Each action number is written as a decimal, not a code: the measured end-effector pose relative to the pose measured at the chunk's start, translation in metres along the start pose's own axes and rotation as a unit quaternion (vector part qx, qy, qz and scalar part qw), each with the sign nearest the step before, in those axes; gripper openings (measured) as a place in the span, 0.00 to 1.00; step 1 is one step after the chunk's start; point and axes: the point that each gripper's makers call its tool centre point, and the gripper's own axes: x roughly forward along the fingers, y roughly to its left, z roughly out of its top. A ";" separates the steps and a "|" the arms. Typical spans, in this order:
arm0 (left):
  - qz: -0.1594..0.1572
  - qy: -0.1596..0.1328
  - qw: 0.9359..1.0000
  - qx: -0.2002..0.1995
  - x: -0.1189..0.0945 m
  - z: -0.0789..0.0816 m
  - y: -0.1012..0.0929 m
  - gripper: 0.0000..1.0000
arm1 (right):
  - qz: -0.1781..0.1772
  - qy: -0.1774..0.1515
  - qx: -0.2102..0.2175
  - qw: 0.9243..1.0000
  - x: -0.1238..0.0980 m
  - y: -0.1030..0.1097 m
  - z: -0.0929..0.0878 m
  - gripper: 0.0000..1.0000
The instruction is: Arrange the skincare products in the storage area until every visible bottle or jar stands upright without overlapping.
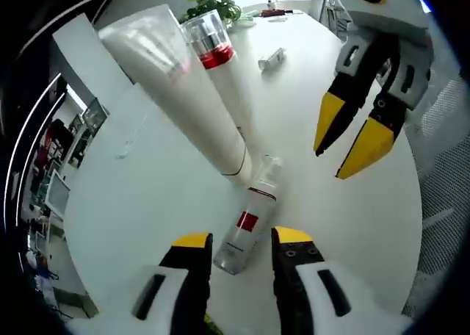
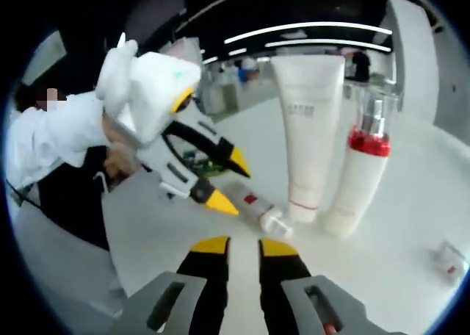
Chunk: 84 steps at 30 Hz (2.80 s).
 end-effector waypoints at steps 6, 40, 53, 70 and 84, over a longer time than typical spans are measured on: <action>-0.025 0.032 0.999 0.037 0.007 -0.005 0.001 0.34 | 0.000 0.008 -0.001 1.000 0.000 -0.002 -0.002 0.10; -0.055 0.073 0.995 0.051 0.008 -0.008 0.003 0.55 | -0.045 0.015 -0.027 0.998 -0.014 -0.029 0.004 0.75; -0.086 0.083 0.991 0.067 0.014 -0.012 -0.008 0.48 | -0.038 0.014 -0.017 0.999 -0.014 -0.026 0.004 0.99; -0.106 0.084 0.990 0.050 0.021 -0.011 -0.014 0.27 | -0.068 0.008 -0.036 0.997 -0.029 -0.036 0.015 1.00; -0.094 0.061 0.993 0.042 0.019 -0.010 -0.015 0.24 | -0.064 -0.036 0.015 0.997 -0.062 -0.032 0.028 1.00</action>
